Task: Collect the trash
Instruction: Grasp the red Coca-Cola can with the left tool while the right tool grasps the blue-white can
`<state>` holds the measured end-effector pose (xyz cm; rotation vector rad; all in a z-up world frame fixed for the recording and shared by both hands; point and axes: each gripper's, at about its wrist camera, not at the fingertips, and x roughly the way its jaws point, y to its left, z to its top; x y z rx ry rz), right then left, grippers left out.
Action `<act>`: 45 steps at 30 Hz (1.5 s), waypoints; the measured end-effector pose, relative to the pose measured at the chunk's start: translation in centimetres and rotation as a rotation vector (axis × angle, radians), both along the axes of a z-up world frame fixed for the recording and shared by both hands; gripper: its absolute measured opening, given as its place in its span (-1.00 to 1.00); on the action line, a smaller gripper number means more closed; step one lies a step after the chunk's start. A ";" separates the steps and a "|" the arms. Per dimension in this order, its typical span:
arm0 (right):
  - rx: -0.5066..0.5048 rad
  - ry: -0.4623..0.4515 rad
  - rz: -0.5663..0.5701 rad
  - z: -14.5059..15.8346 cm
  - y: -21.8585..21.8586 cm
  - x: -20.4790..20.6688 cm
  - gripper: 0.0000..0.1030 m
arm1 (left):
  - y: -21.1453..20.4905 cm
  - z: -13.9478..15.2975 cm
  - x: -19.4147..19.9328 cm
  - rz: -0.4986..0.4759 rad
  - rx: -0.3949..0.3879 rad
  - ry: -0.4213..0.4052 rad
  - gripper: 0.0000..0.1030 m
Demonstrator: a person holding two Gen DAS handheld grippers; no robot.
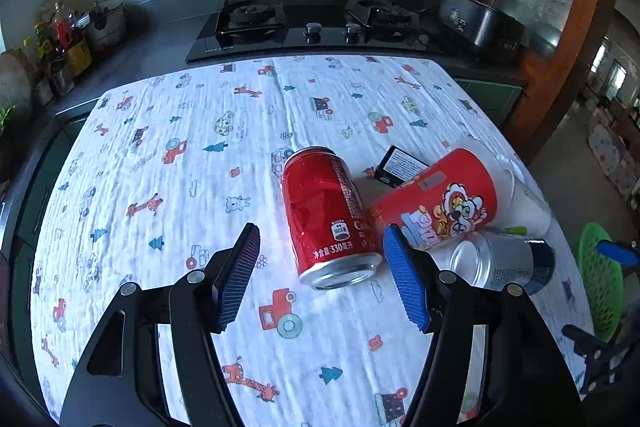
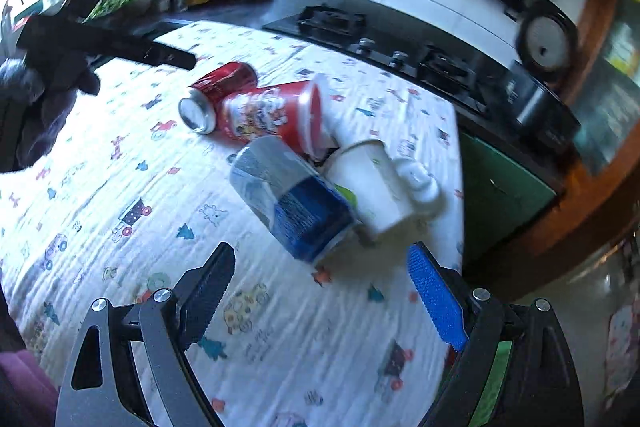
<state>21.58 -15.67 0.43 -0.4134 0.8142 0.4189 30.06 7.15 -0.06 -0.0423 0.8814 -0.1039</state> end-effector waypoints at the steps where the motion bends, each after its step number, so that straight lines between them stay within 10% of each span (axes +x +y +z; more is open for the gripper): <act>1: -0.020 0.000 0.022 -0.3 0.8 0.4 0.65 | 0.2 -0.2 0.4 0.001 -0.008 0.009 0.25; 19: -0.223 0.111 0.240 -4.8 6.8 6.6 0.65 | 0.6 -2.9 6.1 0.020 -0.055 0.117 0.37; 45: -0.336 0.098 0.243 -7.6 8.4 7.1 0.50 | -0.1 -6.9 8.3 0.019 -0.162 0.223 0.39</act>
